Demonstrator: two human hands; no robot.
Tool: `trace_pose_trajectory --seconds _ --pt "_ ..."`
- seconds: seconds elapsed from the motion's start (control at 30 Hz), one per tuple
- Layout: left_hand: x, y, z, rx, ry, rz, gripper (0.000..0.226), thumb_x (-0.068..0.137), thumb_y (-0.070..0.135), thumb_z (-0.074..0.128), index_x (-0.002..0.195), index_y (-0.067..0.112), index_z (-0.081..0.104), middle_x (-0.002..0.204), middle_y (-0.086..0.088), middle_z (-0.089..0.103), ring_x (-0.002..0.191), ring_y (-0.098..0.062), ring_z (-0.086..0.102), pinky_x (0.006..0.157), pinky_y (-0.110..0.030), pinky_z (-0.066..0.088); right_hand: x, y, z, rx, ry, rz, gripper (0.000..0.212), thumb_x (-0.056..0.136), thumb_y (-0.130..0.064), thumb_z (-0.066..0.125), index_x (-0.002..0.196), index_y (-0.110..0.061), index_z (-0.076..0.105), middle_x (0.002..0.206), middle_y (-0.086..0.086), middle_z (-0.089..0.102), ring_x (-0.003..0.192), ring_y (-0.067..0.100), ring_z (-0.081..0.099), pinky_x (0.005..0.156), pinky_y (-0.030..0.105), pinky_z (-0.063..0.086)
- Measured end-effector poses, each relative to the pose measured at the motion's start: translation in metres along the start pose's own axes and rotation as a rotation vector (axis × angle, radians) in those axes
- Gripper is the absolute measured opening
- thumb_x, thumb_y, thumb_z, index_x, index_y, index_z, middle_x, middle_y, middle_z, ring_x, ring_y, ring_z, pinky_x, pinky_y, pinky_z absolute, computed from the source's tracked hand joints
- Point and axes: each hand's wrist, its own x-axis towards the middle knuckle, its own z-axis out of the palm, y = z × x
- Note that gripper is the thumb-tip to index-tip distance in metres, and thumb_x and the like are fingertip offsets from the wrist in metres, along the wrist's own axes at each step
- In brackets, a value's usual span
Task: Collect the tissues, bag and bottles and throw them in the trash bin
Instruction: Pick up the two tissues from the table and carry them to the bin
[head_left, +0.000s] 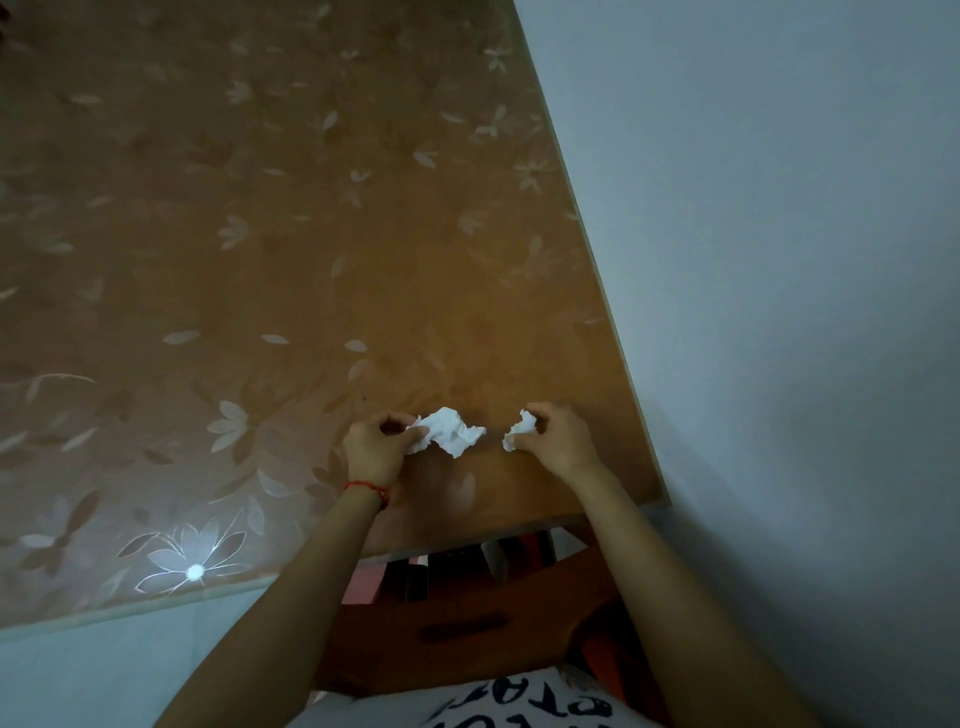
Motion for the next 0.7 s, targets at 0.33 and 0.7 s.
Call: trace_pose_trajectory --seconds 0.33,0.7 --pt "0.001 -0.012 -0.023 -0.004 0.046 -0.018 0.012 0.067 0.006 0.077 0.07 0.011 0.066 0.071 -0.003 0.063 0.07 -0.018 0.059 0.058 -0.014 0.046 0.007 -0.003 0.024 0.042 0.147 0.003 0.031 0.069 -0.013 0.077 0.096 -0.002 0.066 0.102 0.013 0.066 0.093 0.025 0.062 0.078 0.035 0.05" --pt "-0.003 -0.011 -0.036 -0.04 0.067 -0.006 0.016 0.068 0.005 0.076 0.067 0.016 0.065 0.067 -0.001 0.062 0.064 -0.016 0.058 0.06 -0.019 0.049 0.001 -0.011 0.025 0.299 0.142 0.102 0.014 0.077 -0.014 0.071 0.089 -0.007 0.069 0.089 0.009 0.07 0.077 0.015 0.062 0.065 0.023 0.047"
